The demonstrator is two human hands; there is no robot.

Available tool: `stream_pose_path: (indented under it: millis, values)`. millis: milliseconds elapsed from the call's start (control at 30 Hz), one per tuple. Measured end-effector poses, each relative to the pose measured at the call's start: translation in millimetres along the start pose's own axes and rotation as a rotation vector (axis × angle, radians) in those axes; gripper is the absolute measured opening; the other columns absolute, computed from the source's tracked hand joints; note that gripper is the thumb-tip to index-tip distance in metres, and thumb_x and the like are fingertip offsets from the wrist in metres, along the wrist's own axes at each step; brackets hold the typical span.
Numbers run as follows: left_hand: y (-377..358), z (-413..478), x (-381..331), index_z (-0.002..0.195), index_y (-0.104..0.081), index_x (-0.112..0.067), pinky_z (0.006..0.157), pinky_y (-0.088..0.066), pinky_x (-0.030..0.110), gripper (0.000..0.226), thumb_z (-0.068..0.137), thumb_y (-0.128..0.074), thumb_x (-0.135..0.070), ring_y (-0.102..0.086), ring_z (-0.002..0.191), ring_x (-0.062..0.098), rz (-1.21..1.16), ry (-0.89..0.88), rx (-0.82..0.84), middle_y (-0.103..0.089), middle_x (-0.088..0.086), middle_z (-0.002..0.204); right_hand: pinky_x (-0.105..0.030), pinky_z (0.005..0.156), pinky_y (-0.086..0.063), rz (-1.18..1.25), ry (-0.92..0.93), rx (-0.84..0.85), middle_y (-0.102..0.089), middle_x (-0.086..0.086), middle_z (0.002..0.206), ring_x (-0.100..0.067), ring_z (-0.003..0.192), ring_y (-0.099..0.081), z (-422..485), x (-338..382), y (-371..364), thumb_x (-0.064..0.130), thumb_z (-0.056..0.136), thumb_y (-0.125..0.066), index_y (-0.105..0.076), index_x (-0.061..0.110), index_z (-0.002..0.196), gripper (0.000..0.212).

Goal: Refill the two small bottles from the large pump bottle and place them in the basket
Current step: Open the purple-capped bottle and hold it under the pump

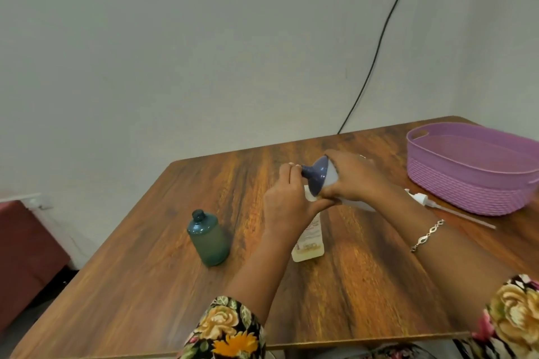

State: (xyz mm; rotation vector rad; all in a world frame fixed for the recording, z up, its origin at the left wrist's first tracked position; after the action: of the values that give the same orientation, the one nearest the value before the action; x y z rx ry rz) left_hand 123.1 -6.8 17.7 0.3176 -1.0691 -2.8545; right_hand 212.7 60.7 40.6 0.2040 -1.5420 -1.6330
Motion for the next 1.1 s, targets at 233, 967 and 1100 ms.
stream_pose_path:
  millis: [233,967,1100]
  values:
    - [4,5,-2,0.087,-0.063,-0.006,0.04,-0.029,0.012,0.07,0.048,-0.081,-0.061,-0.052,0.053,0.008,0.002,0.001,-0.017,-0.061,0.005,0.086,-0.03,0.079,-0.039,-0.034,-0.018,-0.034,-0.057,-0.003,0.107,-0.018,0.094,-0.05,0,3,8,0.028,0.069,-0.074,-0.049,0.02,0.113,0.051]
    - [-2,3,0,0.099,-0.06,-0.008,0.049,-0.036,0.015,0.075,0.057,-0.069,-0.069,-0.05,0.065,0.007,-0.057,0.042,0.044,-0.057,0.003,0.098,-0.029,0.083,-0.039,-0.001,-0.031,0.006,-0.057,-0.003,0.113,-0.016,0.098,-0.049,0,-2,6,0.029,0.066,-0.076,-0.049,0.021,0.119,0.06]
    - [-1,6,0,0.104,-0.059,-0.007,0.052,-0.035,0.014,0.071,0.06,-0.075,-0.062,-0.049,0.069,0.007,-0.084,0.084,0.029,-0.057,0.004,0.102,-0.036,0.088,-0.044,-0.014,-0.023,-0.014,-0.058,-0.002,0.106,-0.019,0.098,-0.052,3,2,13,0.03,0.064,-0.075,-0.051,0.021,0.111,0.054]
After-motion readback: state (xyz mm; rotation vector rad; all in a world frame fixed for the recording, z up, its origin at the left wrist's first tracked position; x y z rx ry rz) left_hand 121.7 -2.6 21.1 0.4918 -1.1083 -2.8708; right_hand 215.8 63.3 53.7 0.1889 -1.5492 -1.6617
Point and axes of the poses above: each hand's wrist, its own z-axis towards the middle knuckle, its own y-axis out of the back of the hand, x = y × z, the point moved 6 cm from there along z, towards the middle knuckle
